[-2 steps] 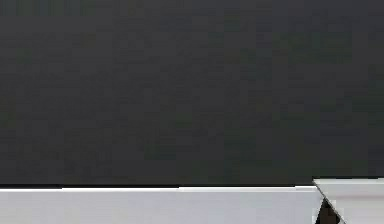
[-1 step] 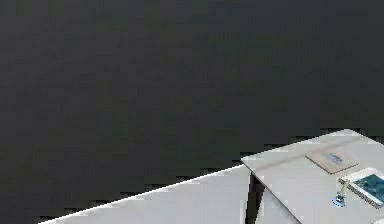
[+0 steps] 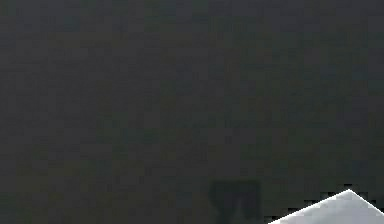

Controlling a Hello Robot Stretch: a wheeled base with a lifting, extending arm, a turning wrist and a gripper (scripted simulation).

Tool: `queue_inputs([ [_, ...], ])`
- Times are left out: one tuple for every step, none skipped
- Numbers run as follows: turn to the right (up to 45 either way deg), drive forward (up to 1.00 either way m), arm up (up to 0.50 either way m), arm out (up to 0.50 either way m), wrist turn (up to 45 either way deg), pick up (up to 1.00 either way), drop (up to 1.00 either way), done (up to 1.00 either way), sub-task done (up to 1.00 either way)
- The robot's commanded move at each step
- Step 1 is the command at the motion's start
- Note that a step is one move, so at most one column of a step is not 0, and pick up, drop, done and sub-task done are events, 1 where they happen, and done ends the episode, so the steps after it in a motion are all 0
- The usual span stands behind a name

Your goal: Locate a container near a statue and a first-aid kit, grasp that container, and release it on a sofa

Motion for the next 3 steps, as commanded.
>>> queue_inputs([
  [24.0,0.0,0.0,0.0,0.0,0.0,0.0,0.0,0.0],
  [0.0,0.0,0.5,0.0,0.0,0.0,0.0,0.0,0.0],
  [0.0,0.0,0.26,0.0,0.0,0.0,0.0,0.0,0.0],
])
